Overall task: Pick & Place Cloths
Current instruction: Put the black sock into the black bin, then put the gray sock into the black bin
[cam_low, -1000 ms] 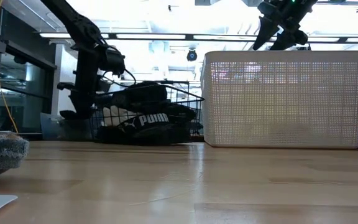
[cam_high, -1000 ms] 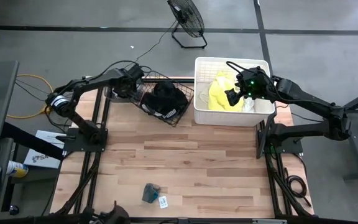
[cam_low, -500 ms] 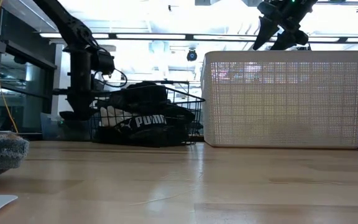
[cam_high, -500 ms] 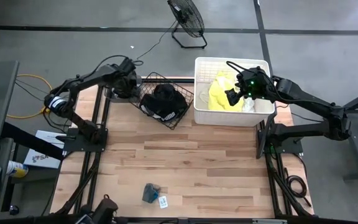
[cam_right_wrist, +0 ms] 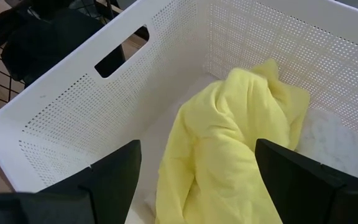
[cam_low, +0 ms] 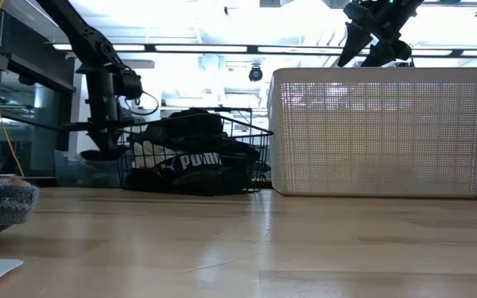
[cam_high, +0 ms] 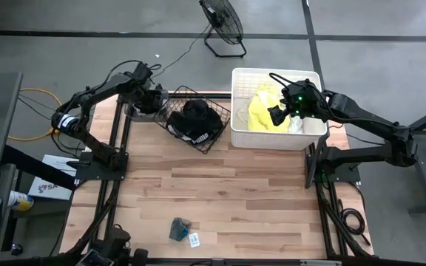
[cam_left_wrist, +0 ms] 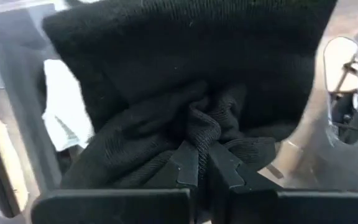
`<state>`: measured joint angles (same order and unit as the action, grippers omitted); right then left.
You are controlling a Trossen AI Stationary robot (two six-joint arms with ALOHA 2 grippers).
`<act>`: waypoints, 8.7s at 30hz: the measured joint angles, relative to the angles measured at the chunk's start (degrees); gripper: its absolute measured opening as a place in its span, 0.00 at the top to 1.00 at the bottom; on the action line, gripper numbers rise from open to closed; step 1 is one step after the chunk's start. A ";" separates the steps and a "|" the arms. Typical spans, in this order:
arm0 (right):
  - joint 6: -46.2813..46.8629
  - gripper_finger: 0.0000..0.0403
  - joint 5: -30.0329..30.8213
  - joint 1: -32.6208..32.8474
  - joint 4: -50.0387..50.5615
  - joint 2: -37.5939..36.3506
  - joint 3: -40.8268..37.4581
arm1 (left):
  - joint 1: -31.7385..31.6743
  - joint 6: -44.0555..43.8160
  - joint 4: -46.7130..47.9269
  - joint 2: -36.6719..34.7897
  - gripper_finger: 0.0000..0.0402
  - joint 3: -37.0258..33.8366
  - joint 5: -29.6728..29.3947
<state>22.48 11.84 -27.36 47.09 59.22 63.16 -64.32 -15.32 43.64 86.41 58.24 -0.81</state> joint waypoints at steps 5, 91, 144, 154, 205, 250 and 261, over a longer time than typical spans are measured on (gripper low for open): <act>0.00 0.24 0.00 0.00 0.00 0.00 0.00 | 1.47 -2.59 1.15 -0.01 1.00 0.02 -2.51; -0.20 0.24 0.21 -0.02 2.08 0.00 0.00 | 3.61 -10.62 -8.82 -2.14 1.00 -2.73 -14.19; 0.97 0.24 -1.55 -0.02 3.38 -0.01 -0.02 | 19.88 2.91 22.14 -20.19 0.56 6.69 9.34; 1.31 0.24 -1.55 -0.02 3.34 -0.02 -0.02 | 43.85 -2.59 22.23 -22.49 0.59 6.67 7.73; 1.73 0.24 -1.27 8.78 3.78 -0.04 -0.02 | 91.87 -5.81 -0.36 3.77 0.59 6.60 5.05; 13.73 0.24 14.15 38.42 6.17 -0.02 -0.02 | 97.10 12.57 -13.29 15.83 0.32 6.69 6.06; 14.27 0.24 16.70 40.44 6.05 -0.02 -0.02 | 96.99 12.70 -13.65 15.99 0.61 6.47 4.61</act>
<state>36.75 28.54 13.09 53.15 59.20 63.13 32.67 -2.61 30.00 102.40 64.71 3.80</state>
